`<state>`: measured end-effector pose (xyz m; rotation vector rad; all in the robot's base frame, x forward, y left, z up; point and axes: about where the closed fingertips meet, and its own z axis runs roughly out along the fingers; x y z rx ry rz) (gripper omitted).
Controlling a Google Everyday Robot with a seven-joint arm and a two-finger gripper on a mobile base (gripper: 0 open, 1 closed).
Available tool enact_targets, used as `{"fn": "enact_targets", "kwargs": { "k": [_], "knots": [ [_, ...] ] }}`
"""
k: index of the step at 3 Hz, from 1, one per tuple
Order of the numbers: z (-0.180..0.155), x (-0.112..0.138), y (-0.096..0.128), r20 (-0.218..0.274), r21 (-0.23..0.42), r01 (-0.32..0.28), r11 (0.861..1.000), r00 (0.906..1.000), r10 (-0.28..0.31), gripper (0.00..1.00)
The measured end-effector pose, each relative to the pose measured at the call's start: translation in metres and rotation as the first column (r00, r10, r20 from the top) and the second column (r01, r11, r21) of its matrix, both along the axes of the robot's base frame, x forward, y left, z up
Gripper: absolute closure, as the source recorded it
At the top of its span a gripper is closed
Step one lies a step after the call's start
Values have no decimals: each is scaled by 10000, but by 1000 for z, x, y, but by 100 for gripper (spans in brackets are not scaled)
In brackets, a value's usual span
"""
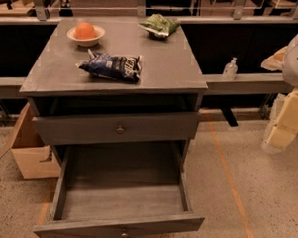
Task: Move green jalapeno chip bag near blue chip bag
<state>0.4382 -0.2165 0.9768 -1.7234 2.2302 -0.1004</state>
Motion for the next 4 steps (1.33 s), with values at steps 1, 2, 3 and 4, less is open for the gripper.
{"fn": "enact_targets", "kwargs": {
  "k": [1, 2, 3, 4],
  "knots": [
    [0, 0, 0, 2, 0, 0, 10000, 10000, 0, 0],
    [7, 20, -7, 699, 521, 402, 9978, 9966, -438, 0],
    [35, 75, -25, 2288, 1798, 949, 9791, 9640, -1355, 0],
    [55, 139, -35, 3483, 3437, 947, 9343, 9111, -2205, 0]
  ]
}}
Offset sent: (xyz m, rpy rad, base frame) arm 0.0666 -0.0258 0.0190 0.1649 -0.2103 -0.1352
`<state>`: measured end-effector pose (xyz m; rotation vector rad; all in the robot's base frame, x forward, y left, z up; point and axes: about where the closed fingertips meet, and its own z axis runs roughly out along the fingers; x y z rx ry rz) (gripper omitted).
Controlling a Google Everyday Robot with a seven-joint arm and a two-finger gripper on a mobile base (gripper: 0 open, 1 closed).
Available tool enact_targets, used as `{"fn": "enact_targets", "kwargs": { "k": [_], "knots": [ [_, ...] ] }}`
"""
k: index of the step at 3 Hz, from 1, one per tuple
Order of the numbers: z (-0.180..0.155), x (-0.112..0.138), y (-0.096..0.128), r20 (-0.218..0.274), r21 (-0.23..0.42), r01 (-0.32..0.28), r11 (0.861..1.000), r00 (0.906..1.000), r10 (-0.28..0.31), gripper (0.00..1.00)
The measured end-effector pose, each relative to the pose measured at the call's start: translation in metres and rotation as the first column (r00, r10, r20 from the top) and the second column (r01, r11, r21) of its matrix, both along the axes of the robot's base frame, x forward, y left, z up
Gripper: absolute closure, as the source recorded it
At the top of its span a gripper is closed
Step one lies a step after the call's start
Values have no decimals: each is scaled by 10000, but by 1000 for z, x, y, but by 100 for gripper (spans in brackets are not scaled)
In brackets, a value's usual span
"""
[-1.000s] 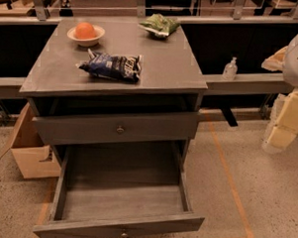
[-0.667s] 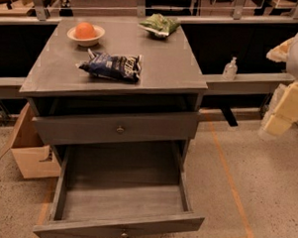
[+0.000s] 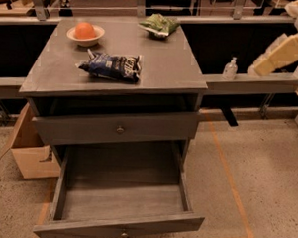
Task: Move green jalapeno chip bag near blue chip bag
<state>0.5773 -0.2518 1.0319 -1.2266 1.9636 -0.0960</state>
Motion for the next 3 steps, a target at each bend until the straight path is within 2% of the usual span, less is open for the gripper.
{"fn": "enact_targets", "kwargs": {
  "k": [1, 2, 3],
  "knots": [
    [-1, 79, 3, 871, 1571, 97, 9875, 9959, -236, 0],
    [-13, 140, 14, 1043, 2454, 356, 9688, 9926, -629, 0],
    [-17, 147, 17, 984, 2566, 378, 9658, 9930, -651, 0]
  ]
}}
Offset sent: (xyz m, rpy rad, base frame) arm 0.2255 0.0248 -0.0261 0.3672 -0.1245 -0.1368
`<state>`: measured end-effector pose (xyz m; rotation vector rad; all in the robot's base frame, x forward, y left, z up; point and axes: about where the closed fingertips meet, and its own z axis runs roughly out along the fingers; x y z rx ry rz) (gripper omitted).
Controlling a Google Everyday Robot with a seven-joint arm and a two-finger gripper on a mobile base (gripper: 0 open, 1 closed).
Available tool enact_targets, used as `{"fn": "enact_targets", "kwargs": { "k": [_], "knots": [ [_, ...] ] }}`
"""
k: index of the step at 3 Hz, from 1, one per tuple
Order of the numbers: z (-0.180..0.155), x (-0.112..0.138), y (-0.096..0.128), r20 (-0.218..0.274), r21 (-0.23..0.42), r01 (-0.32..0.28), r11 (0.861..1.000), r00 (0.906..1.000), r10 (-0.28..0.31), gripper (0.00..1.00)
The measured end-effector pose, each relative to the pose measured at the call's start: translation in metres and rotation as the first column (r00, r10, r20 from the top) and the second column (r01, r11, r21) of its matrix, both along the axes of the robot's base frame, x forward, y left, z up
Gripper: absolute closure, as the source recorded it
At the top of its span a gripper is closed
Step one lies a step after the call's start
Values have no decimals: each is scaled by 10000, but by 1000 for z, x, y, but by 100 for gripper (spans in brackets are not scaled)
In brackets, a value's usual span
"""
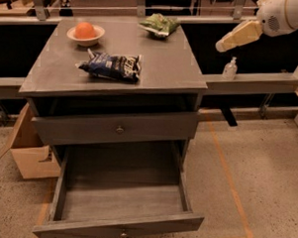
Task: Move green jalapeno chip bag near blue chip bag
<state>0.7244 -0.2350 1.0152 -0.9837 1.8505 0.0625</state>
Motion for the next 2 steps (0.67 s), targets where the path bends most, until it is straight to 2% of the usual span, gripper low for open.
{"fn": "enact_targets", "kwargs": {
  "k": [1, 2],
  "knots": [
    [-2, 1, 3, 64, 269, 347, 9990, 9994, -349, 0],
    [-31, 20, 27, -53, 709, 906, 9934, 9959, -904, 0]
  ]
}}
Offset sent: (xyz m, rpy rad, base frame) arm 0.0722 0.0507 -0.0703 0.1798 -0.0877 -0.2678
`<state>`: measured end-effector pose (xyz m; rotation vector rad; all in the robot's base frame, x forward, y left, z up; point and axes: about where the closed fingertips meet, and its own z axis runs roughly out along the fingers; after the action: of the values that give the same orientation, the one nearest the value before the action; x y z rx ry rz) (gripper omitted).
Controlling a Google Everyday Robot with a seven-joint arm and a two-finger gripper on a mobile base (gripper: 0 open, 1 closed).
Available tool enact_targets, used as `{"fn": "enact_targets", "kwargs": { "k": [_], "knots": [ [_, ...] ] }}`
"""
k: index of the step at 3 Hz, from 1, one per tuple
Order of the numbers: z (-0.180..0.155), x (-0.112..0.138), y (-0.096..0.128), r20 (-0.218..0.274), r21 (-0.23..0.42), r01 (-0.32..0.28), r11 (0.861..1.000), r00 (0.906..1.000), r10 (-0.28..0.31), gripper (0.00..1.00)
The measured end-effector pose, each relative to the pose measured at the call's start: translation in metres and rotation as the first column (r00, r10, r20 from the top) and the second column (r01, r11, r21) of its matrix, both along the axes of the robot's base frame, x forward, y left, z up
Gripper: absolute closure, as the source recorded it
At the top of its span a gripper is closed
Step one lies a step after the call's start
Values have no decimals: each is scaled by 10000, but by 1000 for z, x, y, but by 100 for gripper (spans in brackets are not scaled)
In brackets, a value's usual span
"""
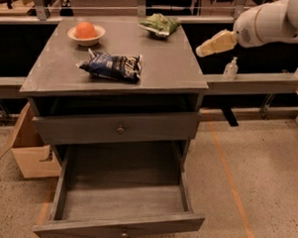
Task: Move green jalapeno chip bag near blue chip bag
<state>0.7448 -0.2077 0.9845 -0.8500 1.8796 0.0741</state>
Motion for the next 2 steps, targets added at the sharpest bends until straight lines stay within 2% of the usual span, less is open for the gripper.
{"fn": "enact_targets", "kwargs": {
  "k": [1, 2],
  "knots": [
    [-39, 34, 33, 0, 652, 177, 9977, 9998, -177, 0],
    [-50, 70, 53, 331, 1351, 293, 9904, 9989, -341, 0]
  ]
}}
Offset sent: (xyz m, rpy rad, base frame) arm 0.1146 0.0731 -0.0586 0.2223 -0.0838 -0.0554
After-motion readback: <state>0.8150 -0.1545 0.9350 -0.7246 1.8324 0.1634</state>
